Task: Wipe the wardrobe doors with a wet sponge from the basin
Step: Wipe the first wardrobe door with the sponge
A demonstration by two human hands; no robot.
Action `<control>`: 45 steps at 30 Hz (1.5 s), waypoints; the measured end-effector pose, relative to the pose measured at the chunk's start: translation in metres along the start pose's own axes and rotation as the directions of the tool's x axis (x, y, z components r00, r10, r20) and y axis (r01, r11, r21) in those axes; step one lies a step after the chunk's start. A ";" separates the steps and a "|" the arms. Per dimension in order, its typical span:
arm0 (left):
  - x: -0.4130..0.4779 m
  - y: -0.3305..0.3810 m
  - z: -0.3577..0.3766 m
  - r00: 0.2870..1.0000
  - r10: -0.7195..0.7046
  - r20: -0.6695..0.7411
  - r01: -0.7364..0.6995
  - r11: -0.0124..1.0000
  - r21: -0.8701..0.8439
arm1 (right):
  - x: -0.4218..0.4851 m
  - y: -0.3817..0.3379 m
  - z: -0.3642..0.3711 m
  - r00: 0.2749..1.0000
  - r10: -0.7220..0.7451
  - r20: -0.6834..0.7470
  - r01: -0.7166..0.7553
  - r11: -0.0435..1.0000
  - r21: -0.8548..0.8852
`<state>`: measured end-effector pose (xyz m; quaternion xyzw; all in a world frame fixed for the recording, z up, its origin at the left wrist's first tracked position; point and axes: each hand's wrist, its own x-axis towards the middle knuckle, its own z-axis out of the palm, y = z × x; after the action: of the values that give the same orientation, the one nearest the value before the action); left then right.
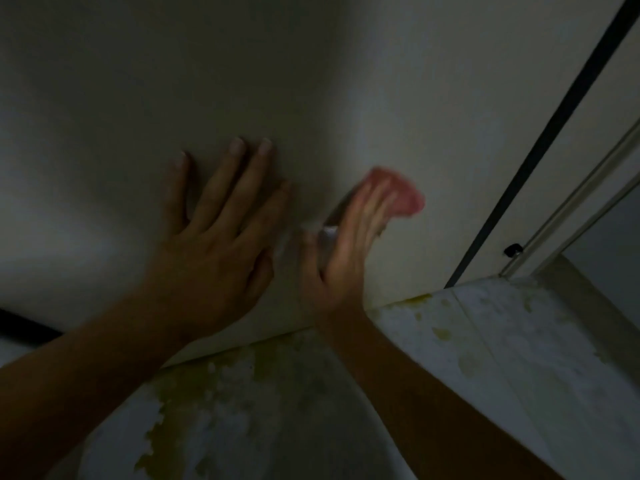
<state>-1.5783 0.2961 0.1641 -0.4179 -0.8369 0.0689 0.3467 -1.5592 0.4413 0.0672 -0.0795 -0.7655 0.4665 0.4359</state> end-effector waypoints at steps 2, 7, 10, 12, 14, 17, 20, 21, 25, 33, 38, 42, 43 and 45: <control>-0.003 -0.007 -0.002 1.000 -0.011 -0.006 0.010 1.000 -0.011 | 0.031 -0.028 -0.001 0.995 -0.090 -0.040 0.089 0.996 -0.026; -0.007 -0.011 -0.001 1.000 -0.009 -0.008 0.009 1.000 0.001 | -0.004 0.040 -0.005 0.991 -0.107 0.078 0.123 0.964 -0.237; -0.009 -0.009 0.001 1.000 -0.028 -0.001 0.028 1.000 -0.007 | -0.036 0.073 -0.015 0.984 -0.064 0.165 0.104 0.963 -0.247; -0.015 -0.010 0.001 0.998 -0.055 0.005 0.055 0.998 -0.022 | -0.028 0.063 -0.021 0.988 -0.059 0.144 0.085 0.980 -0.181; -0.022 -0.013 -0.001 0.996 -0.085 -0.002 0.085 0.995 -0.047 | -0.003 0.036 -0.021 0.995 -0.050 0.083 0.063 0.985 -0.160; -0.033 -0.022 -0.002 0.992 -0.125 -0.025 0.123 0.990 -0.072 | 0.022 0.001 -0.004 0.949 -0.289 0.123 0.313 0.901 -0.301; -0.041 -0.029 -0.001 0.985 -0.168 -0.038 0.163 0.981 -0.108 | 0.009 -0.005 0.013 0.710 -0.548 0.443 0.692 0.659 -0.295; -0.043 -0.030 0.000 0.983 -0.178 -0.037 0.172 0.978 -0.115 | 0.003 -0.001 0.015 0.623 -0.582 0.522 0.768 0.582 -0.267; -0.045 -0.024 0.001 0.977 -0.207 -0.042 0.200 0.970 -0.140 | 0.023 -0.005 -0.004 0.559 -0.605 0.567 0.817 0.518 -0.253; -0.040 -0.006 0.008 0.984 -0.177 0.009 0.177 0.979 -0.104 | 0.027 0.021 -0.022 0.793 -0.451 0.409 0.594 0.721 -0.357; -0.044 0.015 0.019 0.990 -0.089 0.108 0.094 0.995 -0.037 | -0.075 0.101 -0.025 0.941 -0.033 0.338 0.127 0.957 -0.259; -0.045 0.020 0.030 0.983 -0.097 0.154 0.096 0.995 0.016 | -0.075 0.091 0.000 0.703 0.711 -0.005 -0.624 0.620 0.475; -0.045 0.019 0.031 0.982 -0.099 0.159 0.095 0.995 0.029 | -0.066 0.101 0.006 0.540 0.842 0.022 -0.660 0.407 0.632; -0.046 0.016 0.032 0.983 -0.089 0.161 0.084 0.996 0.038 | -0.061 0.122 0.011 0.368 0.925 0.097 -0.649 0.180 0.739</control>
<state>-1.5693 0.2774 0.1099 -0.3688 -0.8785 0.1008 0.2864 -1.5654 0.4692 -0.0671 -0.3954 -0.2759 0.8389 0.2528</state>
